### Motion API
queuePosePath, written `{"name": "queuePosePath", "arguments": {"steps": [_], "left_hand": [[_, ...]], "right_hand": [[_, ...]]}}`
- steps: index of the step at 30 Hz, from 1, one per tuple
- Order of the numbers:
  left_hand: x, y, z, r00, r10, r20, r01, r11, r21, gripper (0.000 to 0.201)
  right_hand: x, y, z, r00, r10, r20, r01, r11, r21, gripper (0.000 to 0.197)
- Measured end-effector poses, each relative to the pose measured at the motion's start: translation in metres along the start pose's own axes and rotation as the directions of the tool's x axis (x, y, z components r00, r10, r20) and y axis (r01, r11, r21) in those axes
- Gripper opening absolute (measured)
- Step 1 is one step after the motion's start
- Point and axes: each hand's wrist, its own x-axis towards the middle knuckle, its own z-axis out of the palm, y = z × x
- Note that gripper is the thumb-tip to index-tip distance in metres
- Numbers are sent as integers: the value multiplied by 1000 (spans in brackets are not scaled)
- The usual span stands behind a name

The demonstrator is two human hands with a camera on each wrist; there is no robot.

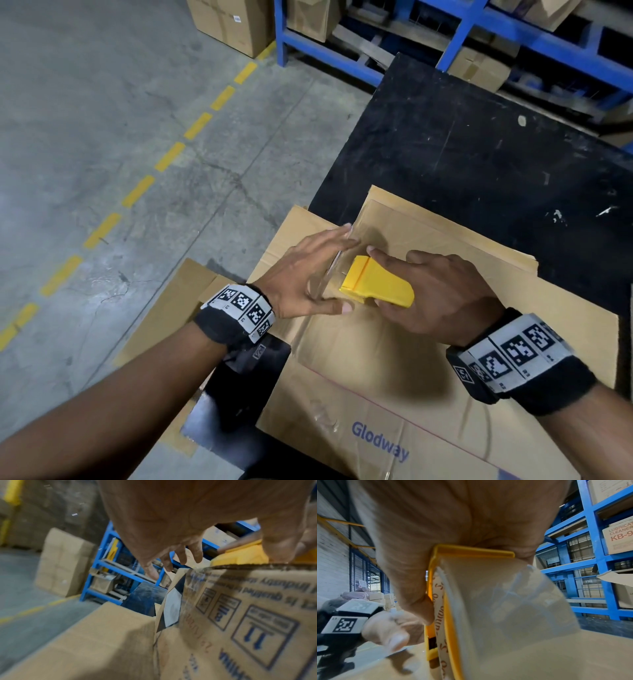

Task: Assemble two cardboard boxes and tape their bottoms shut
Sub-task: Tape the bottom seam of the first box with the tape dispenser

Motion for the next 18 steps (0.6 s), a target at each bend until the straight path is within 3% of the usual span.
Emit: {"name": "queuePosePath", "arguments": {"steps": [3,6,12,18], "left_hand": [[5,-3,-1,993,-43,111,17,974,226,107],[6,-5,-5,989,-72,126,25,938,345,108],[5,-5,-4,987,-85,137,32,935,353,109],[6,3,-7,986,-88,139,35,938,346,110]], "right_hand": [[1,5,-1,1000,-4,-1,4,1000,13,90],[-5,15,-4,999,-23,-30,25,998,61,86],[-67,71,2,1000,-19,-21,22,991,136,84],[-128,116,26,994,94,51,-100,988,121,93]]}}
